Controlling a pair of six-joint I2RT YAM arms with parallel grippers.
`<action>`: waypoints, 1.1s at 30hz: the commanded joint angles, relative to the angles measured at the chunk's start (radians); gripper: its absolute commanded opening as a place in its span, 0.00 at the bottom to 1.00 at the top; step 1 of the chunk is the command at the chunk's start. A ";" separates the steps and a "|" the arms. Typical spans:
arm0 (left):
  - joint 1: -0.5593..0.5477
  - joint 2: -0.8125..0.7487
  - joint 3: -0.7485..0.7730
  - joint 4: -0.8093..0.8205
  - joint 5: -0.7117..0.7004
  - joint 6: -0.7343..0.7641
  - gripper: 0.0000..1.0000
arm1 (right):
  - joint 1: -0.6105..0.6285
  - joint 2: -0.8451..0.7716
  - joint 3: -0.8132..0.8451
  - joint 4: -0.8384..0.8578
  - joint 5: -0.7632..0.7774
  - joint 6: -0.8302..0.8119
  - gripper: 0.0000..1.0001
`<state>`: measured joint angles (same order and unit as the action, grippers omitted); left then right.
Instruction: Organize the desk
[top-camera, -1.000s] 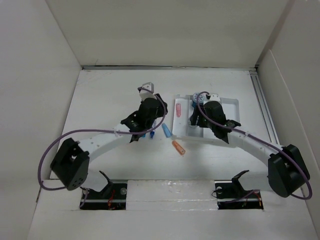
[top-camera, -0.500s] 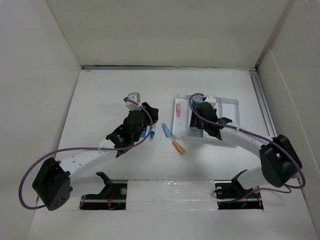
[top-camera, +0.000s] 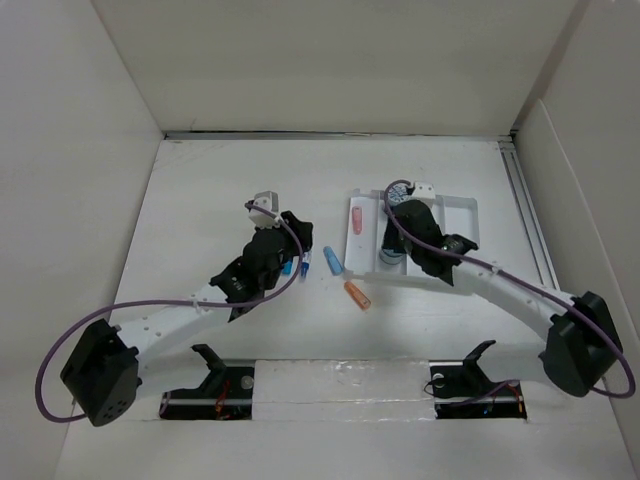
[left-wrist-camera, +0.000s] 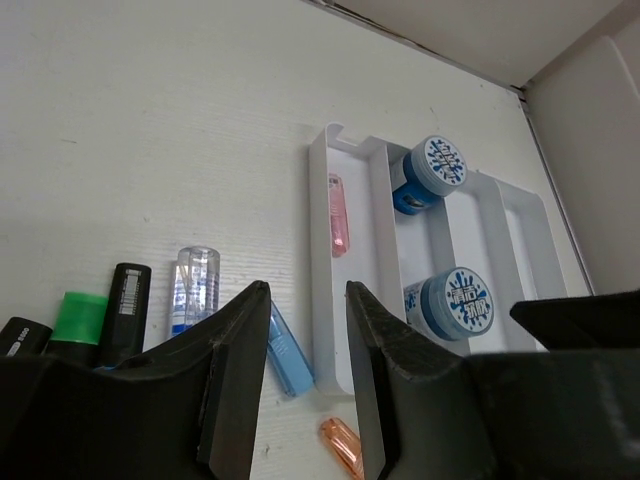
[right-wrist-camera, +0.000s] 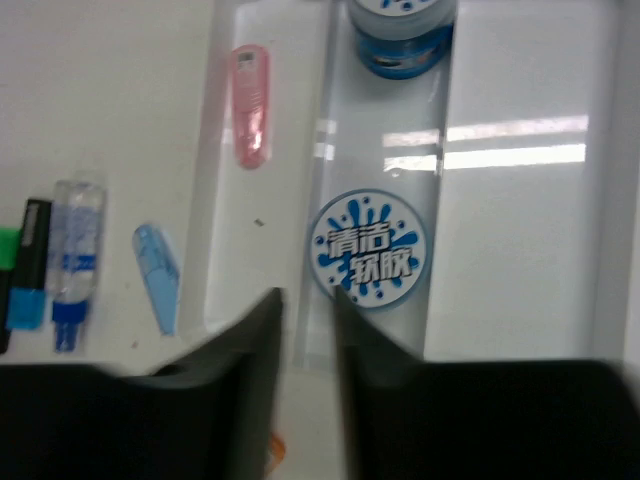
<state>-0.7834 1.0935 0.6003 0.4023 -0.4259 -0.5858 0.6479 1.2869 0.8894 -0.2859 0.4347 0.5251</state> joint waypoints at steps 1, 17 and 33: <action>0.001 -0.043 -0.016 0.049 -0.010 0.018 0.32 | 0.070 -0.086 -0.012 -0.067 -0.014 0.036 0.14; 0.001 -0.138 -0.056 0.069 0.015 0.024 0.32 | 0.167 0.042 -0.236 0.037 -0.058 0.211 0.00; 0.001 -0.122 -0.057 0.073 0.024 0.021 0.32 | -0.220 0.292 -0.041 0.238 -0.205 0.072 0.00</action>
<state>-0.7834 0.9771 0.5484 0.4301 -0.4076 -0.5758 0.4793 1.5444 0.7704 -0.1947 0.2607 0.6277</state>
